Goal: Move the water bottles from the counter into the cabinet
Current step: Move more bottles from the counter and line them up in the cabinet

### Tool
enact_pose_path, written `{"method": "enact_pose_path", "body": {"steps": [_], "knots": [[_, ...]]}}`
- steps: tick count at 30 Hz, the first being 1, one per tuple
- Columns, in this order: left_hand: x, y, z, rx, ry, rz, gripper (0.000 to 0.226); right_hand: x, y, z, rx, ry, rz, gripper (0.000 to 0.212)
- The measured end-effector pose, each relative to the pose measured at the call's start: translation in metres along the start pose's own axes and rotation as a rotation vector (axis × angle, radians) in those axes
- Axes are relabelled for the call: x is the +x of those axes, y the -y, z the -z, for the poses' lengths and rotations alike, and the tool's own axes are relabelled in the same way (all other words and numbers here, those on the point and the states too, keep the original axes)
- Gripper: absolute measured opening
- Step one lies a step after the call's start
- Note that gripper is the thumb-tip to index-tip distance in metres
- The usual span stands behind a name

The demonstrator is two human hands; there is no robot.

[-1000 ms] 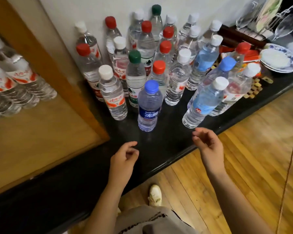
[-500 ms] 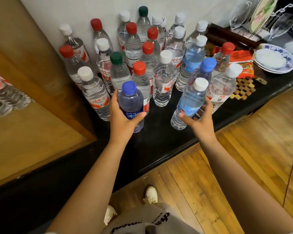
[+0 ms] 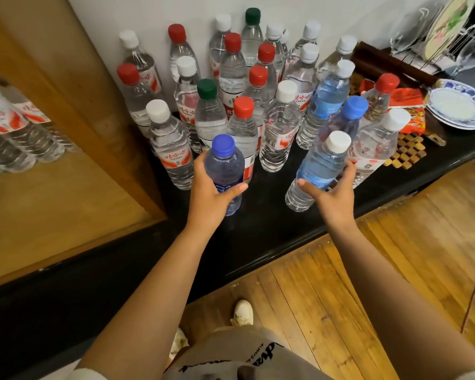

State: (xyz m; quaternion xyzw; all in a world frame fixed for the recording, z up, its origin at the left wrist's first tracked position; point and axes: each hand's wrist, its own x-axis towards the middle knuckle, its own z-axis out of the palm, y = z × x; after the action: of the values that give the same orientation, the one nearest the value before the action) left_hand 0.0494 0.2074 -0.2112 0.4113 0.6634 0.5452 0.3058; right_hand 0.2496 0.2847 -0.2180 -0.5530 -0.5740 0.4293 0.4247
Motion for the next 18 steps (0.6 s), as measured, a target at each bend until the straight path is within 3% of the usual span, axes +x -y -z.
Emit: {"method": "enact_pose_path", "body": {"steps": [8, 18], "knots": [[-0.043, 0.009, 0.045, 0.051, 0.006, 0.006, 0.081, -0.042, 0.01, -0.013, 0.004, 0.109, 0.015, 0.067], [-0.085, 0.021, 0.187, 0.004, -0.037, 0.109, 0.074, -0.115, 0.074, -0.101, 0.065, 0.502, 0.16, 0.064]]}}
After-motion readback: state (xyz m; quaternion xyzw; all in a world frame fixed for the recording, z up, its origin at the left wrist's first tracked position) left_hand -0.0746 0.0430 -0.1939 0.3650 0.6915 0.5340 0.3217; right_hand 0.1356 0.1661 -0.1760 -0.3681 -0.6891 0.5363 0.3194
